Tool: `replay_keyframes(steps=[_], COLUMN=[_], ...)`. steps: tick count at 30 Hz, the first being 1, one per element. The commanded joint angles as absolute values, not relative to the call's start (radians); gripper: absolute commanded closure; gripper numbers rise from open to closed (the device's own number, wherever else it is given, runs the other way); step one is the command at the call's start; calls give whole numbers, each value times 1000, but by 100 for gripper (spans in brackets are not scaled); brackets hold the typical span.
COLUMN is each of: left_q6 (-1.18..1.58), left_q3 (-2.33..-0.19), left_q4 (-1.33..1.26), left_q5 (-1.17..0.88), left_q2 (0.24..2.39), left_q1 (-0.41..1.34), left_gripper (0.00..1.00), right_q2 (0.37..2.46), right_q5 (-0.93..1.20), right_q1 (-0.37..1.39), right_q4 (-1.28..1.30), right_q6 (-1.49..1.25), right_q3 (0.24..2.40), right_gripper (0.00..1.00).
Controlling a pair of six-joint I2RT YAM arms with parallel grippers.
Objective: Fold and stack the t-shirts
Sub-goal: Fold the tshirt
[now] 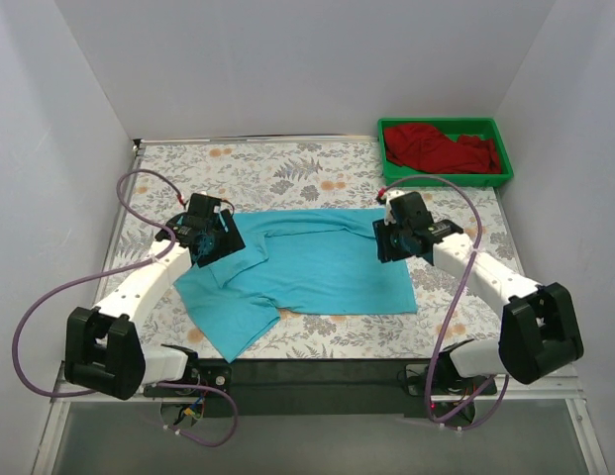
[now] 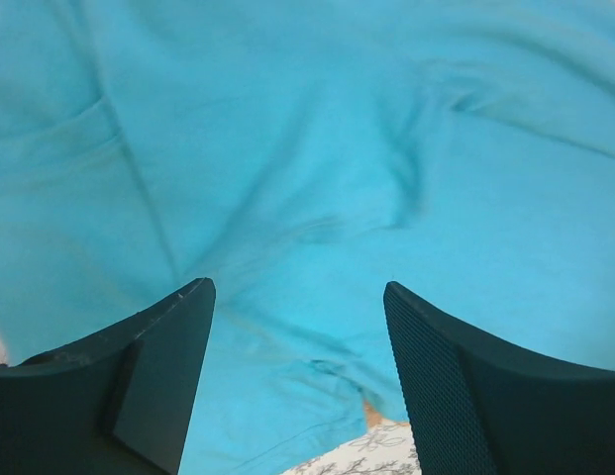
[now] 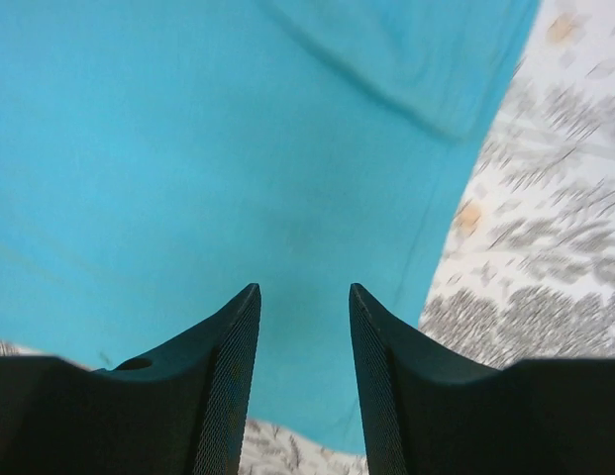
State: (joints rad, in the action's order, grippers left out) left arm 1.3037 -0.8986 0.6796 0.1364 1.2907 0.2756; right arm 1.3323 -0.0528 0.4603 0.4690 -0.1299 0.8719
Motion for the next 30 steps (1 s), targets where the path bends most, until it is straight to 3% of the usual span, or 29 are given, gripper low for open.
replay_keyframes(steps=[1, 8, 16, 26, 29, 30], left_q6=[1183, 912, 798, 798, 799, 801], left_q3=[-930, -1061, -1206, -1227, -1215, -1212], left_q4=[513, 373, 360, 405, 410, 414], left_q5=[57, 121, 232, 350, 357, 360], left_q2=[1272, 1506, 1768, 1848, 1841, 1838], left_q1=[325, 474, 522, 549, 549, 549], left_gripper=[35, 34, 48, 65, 75, 82], right_q2=[1393, 1555, 1626, 1680, 1693, 1697], right_q5=[-130, -57, -8, 21, 20, 18], right_q1=[410, 286, 268, 262, 258, 256], right_q4=[371, 270, 232, 212, 204, 201], right_q6=[-109, -132, -147, -147, -146, -146], right_q3=[971, 1060, 1092, 1072, 1068, 1069], right_gripper=[59, 59, 60, 60, 60, 60])
